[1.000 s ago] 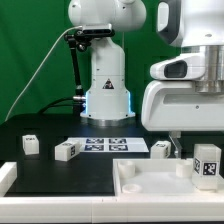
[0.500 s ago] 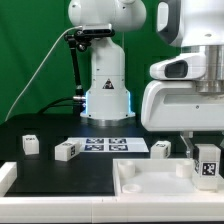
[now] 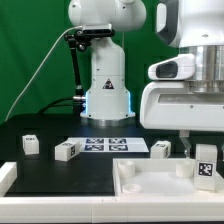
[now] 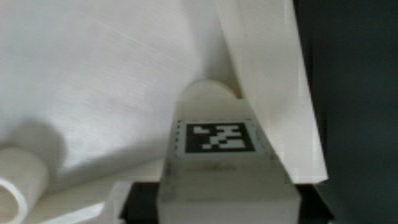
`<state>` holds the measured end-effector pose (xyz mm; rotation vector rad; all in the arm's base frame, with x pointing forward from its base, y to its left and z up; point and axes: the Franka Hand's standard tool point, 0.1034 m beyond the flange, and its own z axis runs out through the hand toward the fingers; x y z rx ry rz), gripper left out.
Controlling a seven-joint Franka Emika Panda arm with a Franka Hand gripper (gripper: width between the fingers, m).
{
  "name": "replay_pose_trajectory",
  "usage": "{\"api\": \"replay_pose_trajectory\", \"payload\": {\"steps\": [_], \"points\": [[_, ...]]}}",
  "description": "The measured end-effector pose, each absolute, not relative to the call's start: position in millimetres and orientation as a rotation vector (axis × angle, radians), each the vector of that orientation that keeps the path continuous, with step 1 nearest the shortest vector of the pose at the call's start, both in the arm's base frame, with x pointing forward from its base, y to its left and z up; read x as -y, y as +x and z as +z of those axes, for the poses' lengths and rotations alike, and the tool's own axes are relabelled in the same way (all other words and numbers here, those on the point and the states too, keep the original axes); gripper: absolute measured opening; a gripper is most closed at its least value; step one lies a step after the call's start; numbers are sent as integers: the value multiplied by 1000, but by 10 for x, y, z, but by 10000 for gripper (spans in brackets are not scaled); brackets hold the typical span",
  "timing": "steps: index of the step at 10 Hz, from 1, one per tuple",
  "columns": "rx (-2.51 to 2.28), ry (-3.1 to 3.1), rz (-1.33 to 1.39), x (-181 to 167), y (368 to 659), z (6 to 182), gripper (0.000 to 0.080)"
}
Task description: Assemble one leg
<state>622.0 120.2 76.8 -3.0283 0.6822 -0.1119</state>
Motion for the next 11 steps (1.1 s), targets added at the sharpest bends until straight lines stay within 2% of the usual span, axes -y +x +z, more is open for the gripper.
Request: {"api": "replay_pose_trajectory", "payload": {"steps": [7,11], "points": [[-1919,-2411,-68,-1235,6193,764,291],[-2212,-2107,-22,-1219,6199,759,291]]}}
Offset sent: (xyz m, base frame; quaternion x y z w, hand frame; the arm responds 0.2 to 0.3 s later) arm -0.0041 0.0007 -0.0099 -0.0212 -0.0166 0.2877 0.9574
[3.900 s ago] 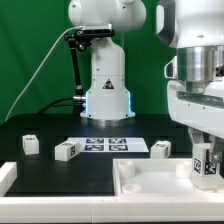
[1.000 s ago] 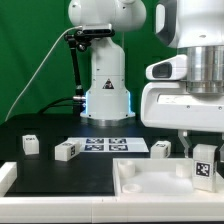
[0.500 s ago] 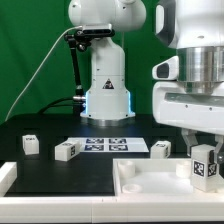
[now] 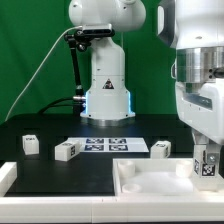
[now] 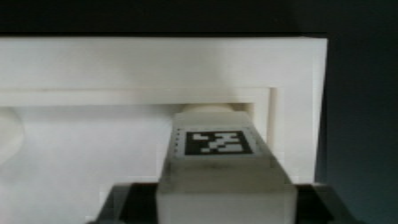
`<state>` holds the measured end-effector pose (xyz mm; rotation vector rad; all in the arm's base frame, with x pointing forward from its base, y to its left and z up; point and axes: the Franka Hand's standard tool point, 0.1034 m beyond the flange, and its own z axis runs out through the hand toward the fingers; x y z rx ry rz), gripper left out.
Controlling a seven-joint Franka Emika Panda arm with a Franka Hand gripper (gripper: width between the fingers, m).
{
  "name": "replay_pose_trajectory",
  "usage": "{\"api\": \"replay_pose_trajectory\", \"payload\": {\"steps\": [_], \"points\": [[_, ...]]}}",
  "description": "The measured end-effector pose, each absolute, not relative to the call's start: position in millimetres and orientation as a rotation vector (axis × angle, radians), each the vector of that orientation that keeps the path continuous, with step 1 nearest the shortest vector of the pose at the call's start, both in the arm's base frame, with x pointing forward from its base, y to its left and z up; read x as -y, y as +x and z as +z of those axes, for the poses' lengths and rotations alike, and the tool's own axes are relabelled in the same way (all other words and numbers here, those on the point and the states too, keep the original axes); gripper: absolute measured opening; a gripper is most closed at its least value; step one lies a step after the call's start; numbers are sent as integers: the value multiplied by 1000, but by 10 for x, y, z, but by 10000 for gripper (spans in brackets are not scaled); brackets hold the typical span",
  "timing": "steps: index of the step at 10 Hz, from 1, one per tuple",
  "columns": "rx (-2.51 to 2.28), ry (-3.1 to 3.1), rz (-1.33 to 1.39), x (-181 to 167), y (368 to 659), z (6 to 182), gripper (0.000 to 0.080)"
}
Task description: Assemble one leg
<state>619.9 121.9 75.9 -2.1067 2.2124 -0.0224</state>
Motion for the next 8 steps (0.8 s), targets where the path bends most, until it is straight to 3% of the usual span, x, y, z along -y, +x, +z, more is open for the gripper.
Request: {"api": "replay_pose_trajectory", "payload": {"steps": [1,2,3,4,8], "points": [[-2181,-2139,-24,-1224,6198,759,370],[-2131,-2190,-26,-1225,6198,759,370],[-2092,-2231,-24,-1233,6196,762,552],[-2043,-2282,-19,-1248,6196,773,619],[-1420,-2737,-47,-1292,6185,778,648]]}}
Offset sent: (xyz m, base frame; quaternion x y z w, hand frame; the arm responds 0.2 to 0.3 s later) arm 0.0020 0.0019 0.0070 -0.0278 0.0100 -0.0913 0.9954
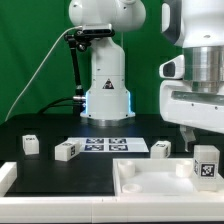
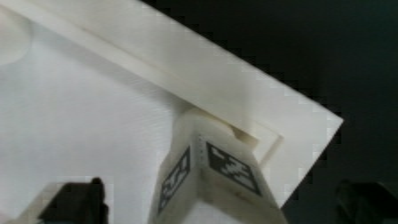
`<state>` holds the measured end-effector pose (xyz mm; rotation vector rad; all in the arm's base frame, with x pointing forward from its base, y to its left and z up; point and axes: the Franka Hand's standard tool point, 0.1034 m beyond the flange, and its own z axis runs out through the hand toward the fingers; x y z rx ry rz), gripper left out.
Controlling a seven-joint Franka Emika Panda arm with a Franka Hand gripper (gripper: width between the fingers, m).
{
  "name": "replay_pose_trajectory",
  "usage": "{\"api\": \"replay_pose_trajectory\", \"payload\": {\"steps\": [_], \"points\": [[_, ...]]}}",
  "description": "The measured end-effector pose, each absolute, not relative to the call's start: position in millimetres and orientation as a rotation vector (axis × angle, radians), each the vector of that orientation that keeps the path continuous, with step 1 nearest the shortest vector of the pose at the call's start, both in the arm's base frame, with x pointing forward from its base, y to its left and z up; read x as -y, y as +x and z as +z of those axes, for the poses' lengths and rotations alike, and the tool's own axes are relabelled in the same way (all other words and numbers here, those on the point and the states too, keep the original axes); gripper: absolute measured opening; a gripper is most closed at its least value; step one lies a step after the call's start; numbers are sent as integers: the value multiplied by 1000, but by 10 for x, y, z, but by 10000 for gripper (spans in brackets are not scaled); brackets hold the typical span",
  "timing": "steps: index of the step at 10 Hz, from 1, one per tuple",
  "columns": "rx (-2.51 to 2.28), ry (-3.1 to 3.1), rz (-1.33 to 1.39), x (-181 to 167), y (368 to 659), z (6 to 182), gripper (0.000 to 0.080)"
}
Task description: Assemble one leg
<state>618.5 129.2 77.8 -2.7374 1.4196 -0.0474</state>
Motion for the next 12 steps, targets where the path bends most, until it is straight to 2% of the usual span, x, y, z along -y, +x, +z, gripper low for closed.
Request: {"api": "replay_pose_trajectory", "payload": {"steps": [8,12], "points": [[-162,-3144,-90,-1190,6199,768,648],[-38,-3157,-90,-1140,6208,768,622]]}}
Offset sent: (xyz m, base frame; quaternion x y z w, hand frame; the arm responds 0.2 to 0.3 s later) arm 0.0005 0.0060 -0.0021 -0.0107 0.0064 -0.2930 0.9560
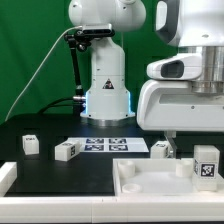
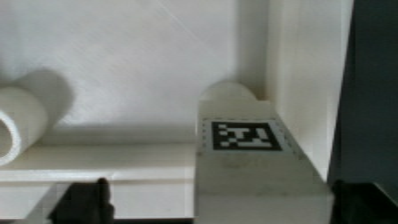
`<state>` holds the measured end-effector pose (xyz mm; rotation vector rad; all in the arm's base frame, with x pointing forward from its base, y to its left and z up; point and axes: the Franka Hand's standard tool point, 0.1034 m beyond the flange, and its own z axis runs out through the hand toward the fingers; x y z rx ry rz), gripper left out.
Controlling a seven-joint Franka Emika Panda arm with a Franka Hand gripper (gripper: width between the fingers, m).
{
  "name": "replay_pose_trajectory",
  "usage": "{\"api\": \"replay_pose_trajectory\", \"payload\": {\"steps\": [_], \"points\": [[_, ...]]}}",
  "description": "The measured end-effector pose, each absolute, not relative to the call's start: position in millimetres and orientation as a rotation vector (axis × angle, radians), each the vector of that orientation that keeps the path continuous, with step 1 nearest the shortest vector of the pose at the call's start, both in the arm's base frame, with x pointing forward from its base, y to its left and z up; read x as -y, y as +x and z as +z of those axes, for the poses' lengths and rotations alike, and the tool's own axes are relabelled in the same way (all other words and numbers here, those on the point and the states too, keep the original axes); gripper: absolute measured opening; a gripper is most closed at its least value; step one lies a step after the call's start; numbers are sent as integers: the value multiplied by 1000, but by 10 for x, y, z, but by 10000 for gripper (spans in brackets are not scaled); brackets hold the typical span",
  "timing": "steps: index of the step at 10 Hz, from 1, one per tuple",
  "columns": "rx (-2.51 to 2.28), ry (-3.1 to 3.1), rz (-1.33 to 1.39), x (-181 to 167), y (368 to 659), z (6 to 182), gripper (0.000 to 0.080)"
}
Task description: Assemble one leg
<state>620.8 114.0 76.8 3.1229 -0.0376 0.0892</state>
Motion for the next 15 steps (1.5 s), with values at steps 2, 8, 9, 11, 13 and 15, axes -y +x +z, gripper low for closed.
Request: {"api": "replay_pose_trajectory", "payload": {"steps": [2,8,9,11,13,15], "points": [[86,3123,89,-1143,6207,768,451],[817,3063,95,-1154,6179,735,291],[1054,3009,99,-1157,6187,733,291],[1420,2883,82,-1152,6191,731,291],[1760,2710,65,-1167,6200,732,291],[2103,2466,45,-1178,6212,731,292]]}}
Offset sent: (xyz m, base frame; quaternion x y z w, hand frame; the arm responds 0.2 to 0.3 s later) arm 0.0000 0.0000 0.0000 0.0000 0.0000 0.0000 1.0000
